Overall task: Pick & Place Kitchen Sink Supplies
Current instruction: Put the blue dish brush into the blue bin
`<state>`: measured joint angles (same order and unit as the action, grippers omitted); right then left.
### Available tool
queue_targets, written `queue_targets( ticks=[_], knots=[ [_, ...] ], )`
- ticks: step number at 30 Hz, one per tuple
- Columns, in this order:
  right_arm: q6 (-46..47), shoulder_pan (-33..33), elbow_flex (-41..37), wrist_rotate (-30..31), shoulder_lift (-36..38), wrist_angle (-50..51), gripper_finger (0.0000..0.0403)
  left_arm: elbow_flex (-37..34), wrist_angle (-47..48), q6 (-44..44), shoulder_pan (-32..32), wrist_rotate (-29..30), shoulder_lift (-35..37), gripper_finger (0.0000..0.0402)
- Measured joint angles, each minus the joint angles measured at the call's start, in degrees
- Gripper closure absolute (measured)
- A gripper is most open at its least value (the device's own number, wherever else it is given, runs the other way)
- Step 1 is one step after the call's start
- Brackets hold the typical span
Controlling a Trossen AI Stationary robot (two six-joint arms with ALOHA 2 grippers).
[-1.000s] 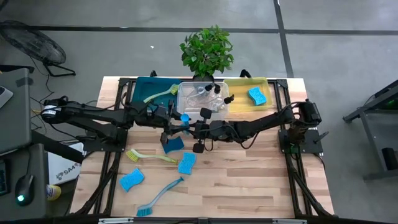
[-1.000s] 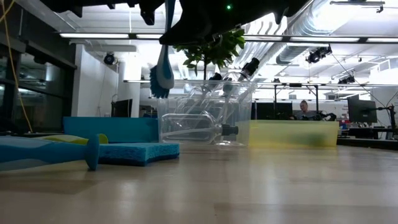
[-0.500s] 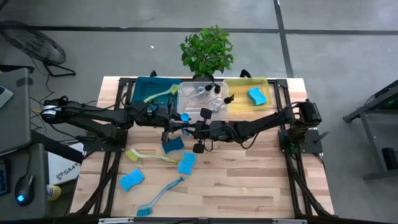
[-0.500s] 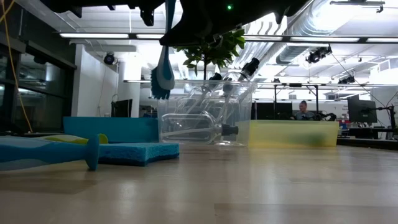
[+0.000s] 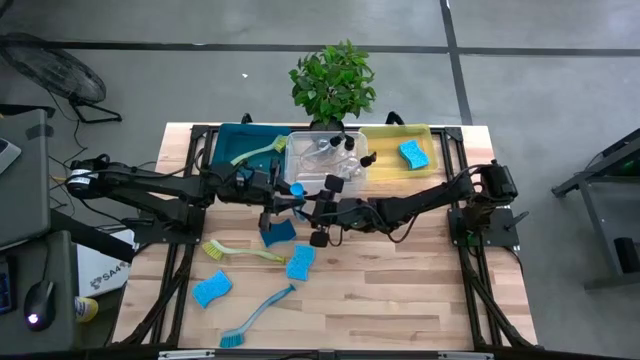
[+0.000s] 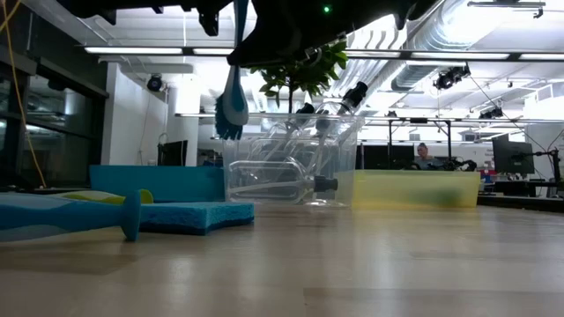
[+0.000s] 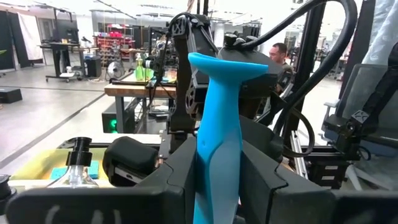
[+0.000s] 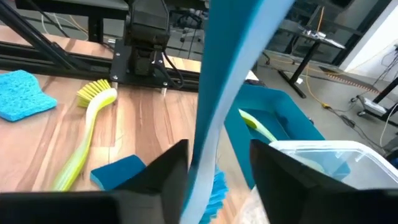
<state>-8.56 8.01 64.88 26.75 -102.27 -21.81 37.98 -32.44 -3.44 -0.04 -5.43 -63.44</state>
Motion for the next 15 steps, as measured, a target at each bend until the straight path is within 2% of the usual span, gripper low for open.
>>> queue_targets(
  ticks=[6,15],
  knots=[
    [3.13,0.70,0.00,1.62,3.81,5.91,0.0195,0.00,0.15,0.22,0.01,0.48,0.49,0.0323],
    [10.49,3.82,0.00,3.15,11.12,21.64,0.0188,0.00,9.43,3.04,0.01,6.48,6.85,0.0323]
  ],
)
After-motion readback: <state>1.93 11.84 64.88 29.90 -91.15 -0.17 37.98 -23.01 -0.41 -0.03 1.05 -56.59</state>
